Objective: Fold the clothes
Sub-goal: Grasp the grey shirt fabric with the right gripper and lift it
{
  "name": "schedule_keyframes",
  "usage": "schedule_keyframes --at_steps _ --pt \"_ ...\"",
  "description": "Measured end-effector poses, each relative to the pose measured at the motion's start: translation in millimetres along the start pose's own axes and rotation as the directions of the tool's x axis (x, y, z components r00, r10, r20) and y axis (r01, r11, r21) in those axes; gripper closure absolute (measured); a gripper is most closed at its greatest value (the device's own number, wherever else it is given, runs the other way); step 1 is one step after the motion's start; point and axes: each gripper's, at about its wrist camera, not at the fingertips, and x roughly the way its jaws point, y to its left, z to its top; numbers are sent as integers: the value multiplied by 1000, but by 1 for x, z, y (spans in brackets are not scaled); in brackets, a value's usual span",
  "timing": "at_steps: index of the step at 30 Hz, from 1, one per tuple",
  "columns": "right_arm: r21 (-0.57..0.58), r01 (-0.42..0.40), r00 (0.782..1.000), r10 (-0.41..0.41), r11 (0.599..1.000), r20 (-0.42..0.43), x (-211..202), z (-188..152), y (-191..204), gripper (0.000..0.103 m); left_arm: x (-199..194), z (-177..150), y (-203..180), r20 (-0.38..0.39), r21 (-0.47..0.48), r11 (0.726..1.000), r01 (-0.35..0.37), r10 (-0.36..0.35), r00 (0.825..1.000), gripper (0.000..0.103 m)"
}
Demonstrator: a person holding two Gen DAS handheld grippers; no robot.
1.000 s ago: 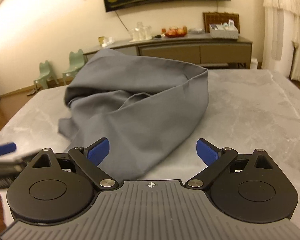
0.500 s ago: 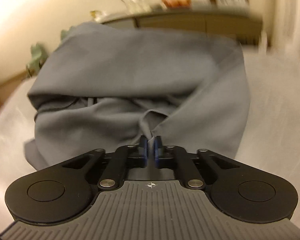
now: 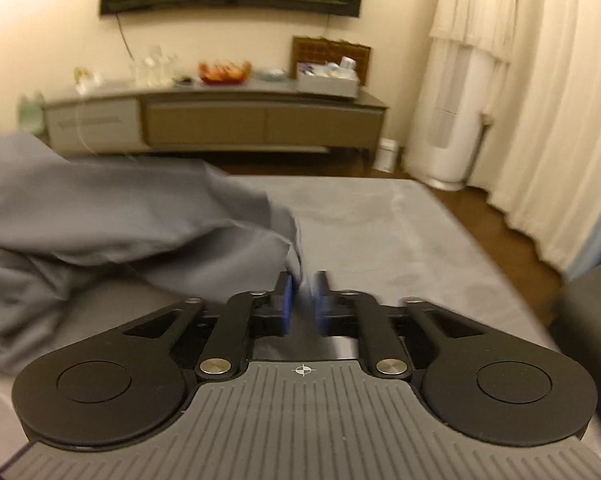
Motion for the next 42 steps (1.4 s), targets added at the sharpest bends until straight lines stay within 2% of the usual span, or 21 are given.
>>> schedule_keyframes --at_steps 2,3,5,8,9,10,11,12,13,15,16,17,19,22,24,29,32,35,36,37,42 --pt "-20 -22 1000 23 1000 21 3 -12 14 23 21 6 -16 -24 54 998 -35 37 999 14" --pt "-41 -20 999 21 999 25 8 -18 18 17 26 8 -23 -14 87 995 -57 58 998 41" --pt "-64 -15 1000 14 998 -10 21 -28 22 18 28 16 -33 21 134 987 -92 90 996 87" --pt "-36 -28 997 25 999 -79 36 -35 13 33 -28 39 -30 213 143 985 -93 61 975 101" --pt "-15 -32 996 31 999 -88 36 -33 6 40 -64 41 -31 335 164 980 -110 50 941 101" --pt "-8 -28 995 27 1000 -91 35 -31 1 41 -107 32 -33 483 204 964 -168 50 874 102" --pt "-7 -21 996 20 1000 -92 34 -29 -3 41 -150 17 -37 626 242 938 -248 44 778 103" --pt "-7 -14 996 13 1000 -93 34 -27 -7 41 -178 1 -38 684 268 918 -292 32 729 103" --pt "-11 -7 996 6 1000 -93 33 -25 -8 40 -187 -10 -34 647 290 920 -264 15 762 103" --pt "-24 7 996 -9 1000 -91 32 -22 -5 37 -157 -35 -15 385 330 935 -128 -10 923 103" --pt "-29 13 996 -15 999 -84 29 -20 -2 37 -131 -51 -5 233 347 934 -87 4 972 103" --pt "-39 11 998 -13 999 -66 21 -18 5 37 -109 -70 7 114 345 937 -57 18 993 103" --pt "-70 -3 1000 2 998 -14 1 -15 20 28 -95 -94 31 29 277 961 -18 10 1000 101" --pt "-184 -78 992 94 980 84 -36 -12 57 15 -100 -97 64 57 138 990 -25 17 998 79" --pt "-274 -152 979 183 950 94 -49 -7 91 11 -104 -89 84 101 53 997 -59 53 993 36" --pt "-478 -337 919 393 811 19 -48 2 191 2 -91 -52 101 97 -21 995 -94 95 991 21" --pt "-573 -321 933 357 754 -52 -15 -7 246 4 -74 -36 118 63 -63 994 -89 93 994 15" --pt "-618 -329 939 314 714 -136 25 -10 273 41 -48 -41 144 -5 -201 979 -30 30 1000 14" --pt "-603 -352 934 313 716 -174 33 -5 275 89 -45 -42 150 -20 -235 972 -6 2 1000 14" --pt "-594 -345 937 302 727 -174 33 2 275 103 -44 -42 153 -28 -253 967 20 -28 999 14" --pt "-550 -259 944 328 794 29 -25 73 241 103 -48 -42 139 7 -172 985 32 -32 999 5"
